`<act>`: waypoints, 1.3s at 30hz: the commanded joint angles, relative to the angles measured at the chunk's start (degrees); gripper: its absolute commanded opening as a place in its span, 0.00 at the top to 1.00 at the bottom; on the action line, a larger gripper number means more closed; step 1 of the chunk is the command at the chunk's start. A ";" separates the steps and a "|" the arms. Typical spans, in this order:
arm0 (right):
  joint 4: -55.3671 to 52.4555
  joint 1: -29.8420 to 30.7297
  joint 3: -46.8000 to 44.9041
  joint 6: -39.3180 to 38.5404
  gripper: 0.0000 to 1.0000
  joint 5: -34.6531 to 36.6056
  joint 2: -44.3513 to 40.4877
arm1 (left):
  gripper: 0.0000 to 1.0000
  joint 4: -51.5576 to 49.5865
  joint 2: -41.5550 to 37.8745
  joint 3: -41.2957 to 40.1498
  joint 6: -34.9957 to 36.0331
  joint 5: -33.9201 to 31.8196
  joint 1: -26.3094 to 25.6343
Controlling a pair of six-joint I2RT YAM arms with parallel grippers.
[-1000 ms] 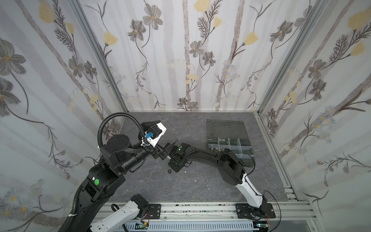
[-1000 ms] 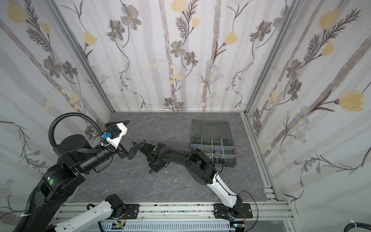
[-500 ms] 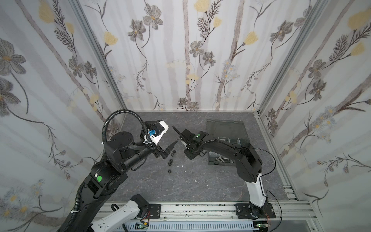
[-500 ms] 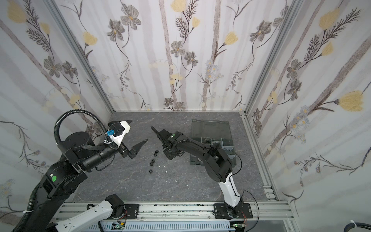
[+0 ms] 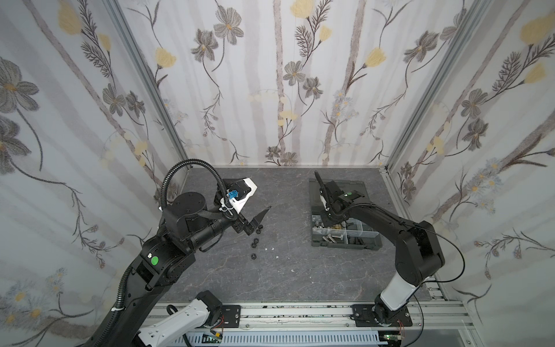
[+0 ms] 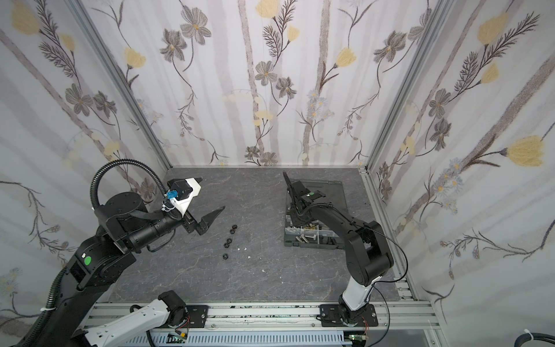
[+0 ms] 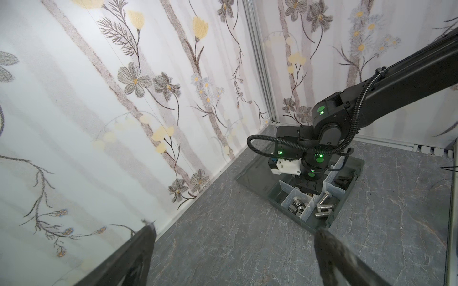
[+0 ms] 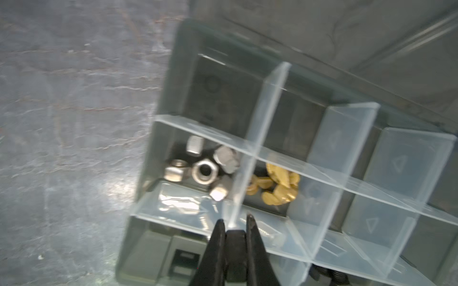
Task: Sort the screws and nuts into containers
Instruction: Place the nut into the container.
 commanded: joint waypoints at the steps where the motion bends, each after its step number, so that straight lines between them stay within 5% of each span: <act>1: 2.18 -3.77 -2.44 -1.42 0.88 -0.06 -2.64 | 0.00 0.68 0.10 0.51 0.67 0.45 -0.05; 13: 6.24 -13.52 -9.56 -3.20 0.88 1.15 -4.31 | 0.00 0.41 0.80 0.77 0.58 0.88 -0.04; 32: 7.09 -14.03 -8.47 -3.56 0.76 1.20 -3.37 | 0.00 -0.73 0.32 1.85 0.23 1.04 -0.01; 39: 3.88 -8.11 -3.59 -4.57 0.54 2.88 -4.25 | 0.00 -0.57 0.36 2.14 0.44 1.46 -0.01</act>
